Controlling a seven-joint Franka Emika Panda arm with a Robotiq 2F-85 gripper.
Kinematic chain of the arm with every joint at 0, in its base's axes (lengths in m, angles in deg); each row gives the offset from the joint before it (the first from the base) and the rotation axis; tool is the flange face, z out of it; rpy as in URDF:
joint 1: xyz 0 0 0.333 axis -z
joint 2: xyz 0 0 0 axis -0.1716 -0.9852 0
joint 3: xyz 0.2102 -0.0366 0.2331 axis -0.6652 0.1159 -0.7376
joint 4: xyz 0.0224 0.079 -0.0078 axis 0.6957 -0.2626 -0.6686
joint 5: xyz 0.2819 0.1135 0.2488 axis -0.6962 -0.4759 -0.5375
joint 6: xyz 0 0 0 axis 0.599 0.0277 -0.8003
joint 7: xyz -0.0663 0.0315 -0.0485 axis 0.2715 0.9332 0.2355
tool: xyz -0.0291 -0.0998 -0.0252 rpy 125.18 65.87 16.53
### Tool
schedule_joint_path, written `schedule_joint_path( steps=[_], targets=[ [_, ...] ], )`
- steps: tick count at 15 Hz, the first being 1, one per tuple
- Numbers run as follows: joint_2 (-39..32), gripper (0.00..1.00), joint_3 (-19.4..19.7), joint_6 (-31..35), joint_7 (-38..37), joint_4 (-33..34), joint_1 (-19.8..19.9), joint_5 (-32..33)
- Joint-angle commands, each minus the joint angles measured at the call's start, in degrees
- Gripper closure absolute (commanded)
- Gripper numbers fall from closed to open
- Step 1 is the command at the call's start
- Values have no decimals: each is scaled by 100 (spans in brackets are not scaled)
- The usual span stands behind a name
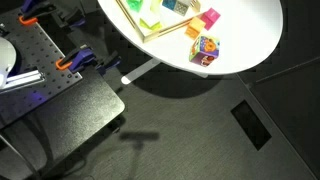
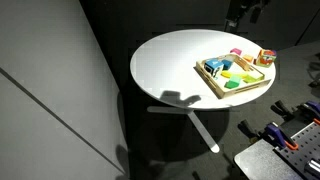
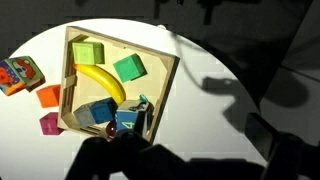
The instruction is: Pick up the plushy block on the right and put it in the wooden box
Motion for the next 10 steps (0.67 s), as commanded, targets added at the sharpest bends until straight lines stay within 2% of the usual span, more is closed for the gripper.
schedule_joint_path(
  steps=[1, 10],
  targets=[
    [-11, 0, 100, -13, -32, 14, -112, 37],
    [-307, 0, 185, -42, -30, 289, -84, -4]
  ],
)
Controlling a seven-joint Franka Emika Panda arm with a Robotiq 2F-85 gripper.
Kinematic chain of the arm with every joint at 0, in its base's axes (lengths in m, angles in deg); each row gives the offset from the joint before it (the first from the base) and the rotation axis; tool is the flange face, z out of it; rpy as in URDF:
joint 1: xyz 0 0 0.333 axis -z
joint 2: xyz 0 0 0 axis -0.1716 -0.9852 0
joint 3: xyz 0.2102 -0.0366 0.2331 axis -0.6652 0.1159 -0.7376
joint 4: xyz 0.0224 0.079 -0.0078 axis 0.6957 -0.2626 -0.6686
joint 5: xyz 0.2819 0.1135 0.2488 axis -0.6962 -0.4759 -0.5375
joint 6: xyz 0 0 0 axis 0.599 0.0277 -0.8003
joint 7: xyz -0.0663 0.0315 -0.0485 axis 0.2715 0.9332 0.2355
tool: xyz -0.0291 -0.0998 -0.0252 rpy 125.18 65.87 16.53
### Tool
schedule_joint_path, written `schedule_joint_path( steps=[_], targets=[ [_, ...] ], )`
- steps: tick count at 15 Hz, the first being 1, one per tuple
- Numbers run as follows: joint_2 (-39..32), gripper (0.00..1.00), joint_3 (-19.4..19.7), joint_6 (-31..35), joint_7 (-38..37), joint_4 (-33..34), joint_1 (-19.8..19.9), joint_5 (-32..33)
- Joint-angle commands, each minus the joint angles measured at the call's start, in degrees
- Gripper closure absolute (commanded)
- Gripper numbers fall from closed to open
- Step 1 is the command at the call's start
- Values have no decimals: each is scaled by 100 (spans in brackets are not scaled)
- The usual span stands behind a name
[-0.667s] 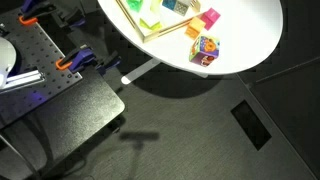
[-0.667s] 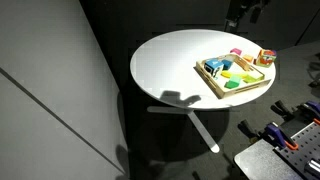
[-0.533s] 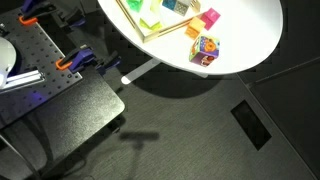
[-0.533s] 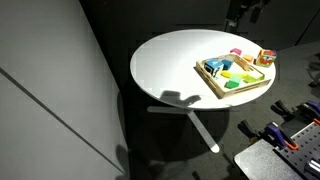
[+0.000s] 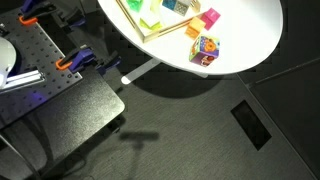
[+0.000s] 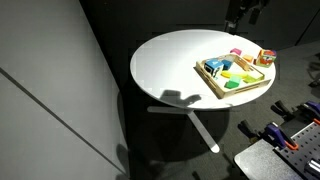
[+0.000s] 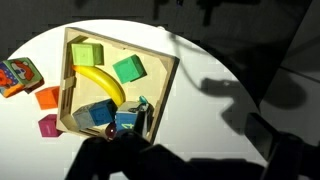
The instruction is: Pick up the plushy block on the right and put it in the wooden box
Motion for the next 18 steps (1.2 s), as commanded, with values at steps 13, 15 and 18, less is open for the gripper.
schedule_joint_path(
  steps=[13, 15, 18],
  targets=[
    [-1519, 0, 872, 51, 527, 1382, 170, -37],
    [-1663, 0, 1011, 186, 902, 1414, 229, -61],
    [-1851, 0, 1220, 429, 1738, 1388, 356, -147]
  ],
)
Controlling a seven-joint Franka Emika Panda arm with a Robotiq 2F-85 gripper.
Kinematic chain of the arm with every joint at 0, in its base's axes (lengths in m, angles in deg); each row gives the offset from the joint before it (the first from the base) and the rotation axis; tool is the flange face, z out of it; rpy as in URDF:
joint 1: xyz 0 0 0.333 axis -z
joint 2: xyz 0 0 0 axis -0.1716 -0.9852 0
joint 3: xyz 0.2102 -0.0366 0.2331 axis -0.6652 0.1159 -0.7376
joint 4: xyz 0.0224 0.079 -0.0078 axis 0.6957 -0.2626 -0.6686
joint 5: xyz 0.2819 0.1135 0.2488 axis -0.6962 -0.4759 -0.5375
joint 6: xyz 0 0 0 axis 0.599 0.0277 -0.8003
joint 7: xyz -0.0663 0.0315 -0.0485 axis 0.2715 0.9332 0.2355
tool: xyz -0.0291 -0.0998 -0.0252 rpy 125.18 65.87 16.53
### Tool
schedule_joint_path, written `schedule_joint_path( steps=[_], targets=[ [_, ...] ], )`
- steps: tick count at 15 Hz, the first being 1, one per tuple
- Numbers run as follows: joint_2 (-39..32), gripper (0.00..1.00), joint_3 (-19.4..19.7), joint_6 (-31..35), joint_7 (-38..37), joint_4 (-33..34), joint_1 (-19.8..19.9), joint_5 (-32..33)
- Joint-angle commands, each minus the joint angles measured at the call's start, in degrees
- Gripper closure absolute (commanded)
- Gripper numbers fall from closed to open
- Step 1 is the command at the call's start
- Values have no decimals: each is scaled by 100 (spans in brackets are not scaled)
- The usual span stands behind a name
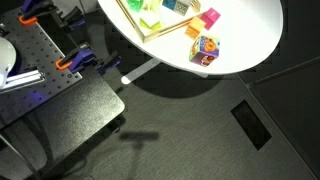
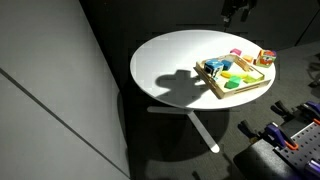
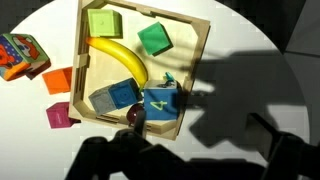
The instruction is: Pick up the plushy block on the right and put it in the wooden box
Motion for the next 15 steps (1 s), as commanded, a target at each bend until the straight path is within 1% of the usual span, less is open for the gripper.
schedule_joint_path(
  steps=[1, 4, 7, 9, 10, 15],
  targets=[
    [-280, 0, 213, 189, 1010, 141, 159, -164],
    [-503, 0, 372, 318, 1542, 173, 324, -125],
    [-703, 0, 475, 375, 1758, 236, 460, -82],
    [-768, 0, 504, 372, 1749, 261, 511, -86],
    [-665, 0, 476, 391, 1623, 89, 479, -45],
    [-725, 0, 486, 394, 1629, 129, 506, -45]
  ],
)
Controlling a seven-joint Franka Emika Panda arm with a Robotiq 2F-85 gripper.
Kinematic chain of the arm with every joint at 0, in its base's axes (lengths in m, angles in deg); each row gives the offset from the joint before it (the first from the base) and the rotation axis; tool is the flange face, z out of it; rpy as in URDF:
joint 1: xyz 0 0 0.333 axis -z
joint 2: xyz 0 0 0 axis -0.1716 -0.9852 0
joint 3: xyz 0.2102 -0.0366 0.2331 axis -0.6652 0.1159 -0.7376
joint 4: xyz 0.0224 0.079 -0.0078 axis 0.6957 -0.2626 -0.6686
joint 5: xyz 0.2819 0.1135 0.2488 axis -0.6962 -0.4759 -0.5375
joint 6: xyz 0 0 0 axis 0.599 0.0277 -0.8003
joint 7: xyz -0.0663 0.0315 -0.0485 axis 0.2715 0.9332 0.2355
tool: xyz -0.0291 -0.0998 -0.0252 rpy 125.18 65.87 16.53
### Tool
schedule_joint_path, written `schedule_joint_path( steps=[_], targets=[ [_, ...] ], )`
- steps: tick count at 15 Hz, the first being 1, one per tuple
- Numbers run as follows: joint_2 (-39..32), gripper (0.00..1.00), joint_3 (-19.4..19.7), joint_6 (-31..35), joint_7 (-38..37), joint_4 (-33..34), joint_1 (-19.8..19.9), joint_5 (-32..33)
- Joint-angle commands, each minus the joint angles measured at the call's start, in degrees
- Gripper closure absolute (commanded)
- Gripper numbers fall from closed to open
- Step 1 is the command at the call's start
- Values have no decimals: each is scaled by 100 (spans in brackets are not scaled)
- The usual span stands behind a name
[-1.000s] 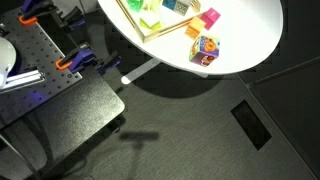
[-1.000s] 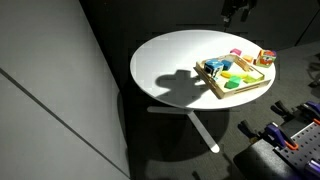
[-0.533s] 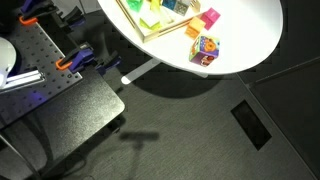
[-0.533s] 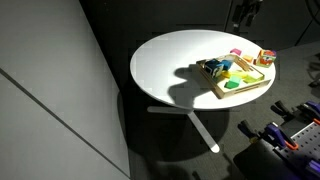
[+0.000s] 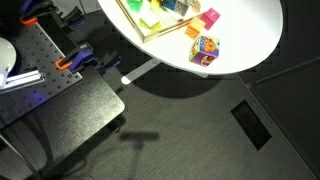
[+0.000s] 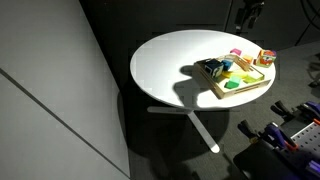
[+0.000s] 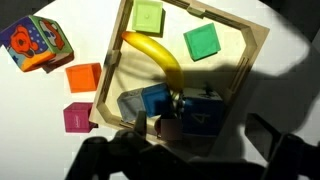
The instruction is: Pick up the plushy block on the right and put it in the wooden box
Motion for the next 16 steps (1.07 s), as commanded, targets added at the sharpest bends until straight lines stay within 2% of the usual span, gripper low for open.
schedule_joint_path(
  steps=[1, 5, 16],
  targets=[
    [-1, 0, -5, -10, -2, 9, 4, 1],
    [-56, 0, 4, -44, -44, 77, 8, 24],
    [-1154, 0, 456, -240, -962, 1134, 285, 256]
  ],
)
